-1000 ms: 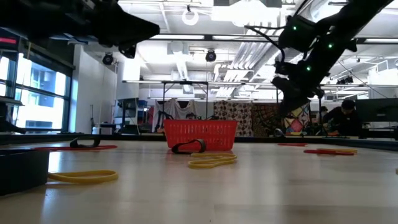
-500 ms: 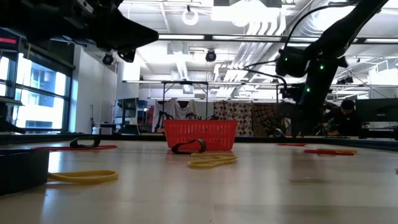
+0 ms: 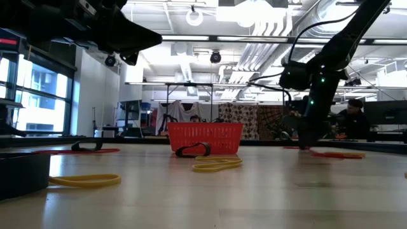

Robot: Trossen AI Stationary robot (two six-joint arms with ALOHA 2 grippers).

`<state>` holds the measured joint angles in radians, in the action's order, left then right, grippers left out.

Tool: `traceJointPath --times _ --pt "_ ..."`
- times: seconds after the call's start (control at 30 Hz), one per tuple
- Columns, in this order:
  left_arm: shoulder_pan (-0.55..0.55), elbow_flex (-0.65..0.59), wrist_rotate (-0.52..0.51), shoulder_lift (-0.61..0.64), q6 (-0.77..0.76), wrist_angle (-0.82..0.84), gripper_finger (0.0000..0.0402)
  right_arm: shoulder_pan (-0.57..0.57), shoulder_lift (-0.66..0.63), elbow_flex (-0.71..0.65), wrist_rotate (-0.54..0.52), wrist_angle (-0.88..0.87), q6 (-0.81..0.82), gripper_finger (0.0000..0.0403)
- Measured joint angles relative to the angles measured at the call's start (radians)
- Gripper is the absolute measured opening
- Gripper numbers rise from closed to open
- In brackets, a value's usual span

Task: Sort rubber bands into baskets
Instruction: Put the red rubber band into the red bin

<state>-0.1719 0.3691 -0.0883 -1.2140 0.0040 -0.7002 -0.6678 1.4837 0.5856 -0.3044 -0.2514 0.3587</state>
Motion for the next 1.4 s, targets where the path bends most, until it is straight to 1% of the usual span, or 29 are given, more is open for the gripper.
traceJointPath --times 0.07,0.13,0.17,0.33,0.43,0.5,0.63,0.7,0.77,0.87,0.9,1.03,1.27,1.4 --pt "0.000 0.000 0.000 0.000 -0.004 0.001 0.0000 -0.001 0.002 -0.001 0.002 0.031 -0.032 0.0072" --pt "0.000 0.000 0.000 0.000 -0.011 0.006 0.0000 -0.001 0.001 -0.001 0.025 0.045 -0.074 0.0025" --pt "0.000 0.000 -0.001 0.000 -0.011 0.011 0.0000 -0.001 0.001 0.002 0.031 0.045 -0.088 0.0013" --pt "0.000 0.000 -0.033 0.000 -0.011 0.026 0.0000 0.024 -0.026 0.028 0.098 0.045 -0.098 0.0014" --pt "0.001 0.000 -0.055 0.000 -0.011 0.026 0.0000 0.077 -0.074 0.035 0.101 0.060 -0.112 0.0002" --pt "0.002 0.000 -0.056 0.000 -0.011 0.026 0.0000 0.120 -0.112 0.035 0.102 0.077 -0.112 0.0004" --pt "0.002 0.000 -0.056 0.000 -0.011 0.026 0.0000 0.219 -0.187 0.036 0.088 0.108 -0.106 0.0001" --pt "0.002 0.000 -0.056 0.000 -0.011 0.024 0.0000 0.267 -0.217 0.036 0.062 0.113 -0.106 0.0001" --pt "0.002 0.000 -0.056 0.000 -0.011 0.024 0.0000 0.303 -0.236 0.036 0.014 0.106 -0.101 0.0001" --pt "0.002 0.000 -0.056 0.000 -0.014 0.024 0.0000 0.313 -0.236 0.036 -0.077 0.045 -0.033 0.0005" --pt "0.002 0.000 -0.056 0.000 -0.018 0.024 0.0000 0.301 -0.233 0.036 -0.086 0.019 -0.016 0.0009" --pt "0.002 0.000 -0.056 0.000 -0.019 0.024 0.0000 0.249 -0.197 0.035 -0.069 -0.051 0.018 0.0038" --pt "0.001 0.000 -0.056 0.000 -0.019 0.025 0.0000 0.153 -0.092 0.034 -0.066 -0.043 0.036 0.0122" --pt "0.001 0.000 -0.056 0.000 -0.019 0.033 0.0000 0.094 -0.026 0.034 -0.065 -0.037 0.034 0.0148"
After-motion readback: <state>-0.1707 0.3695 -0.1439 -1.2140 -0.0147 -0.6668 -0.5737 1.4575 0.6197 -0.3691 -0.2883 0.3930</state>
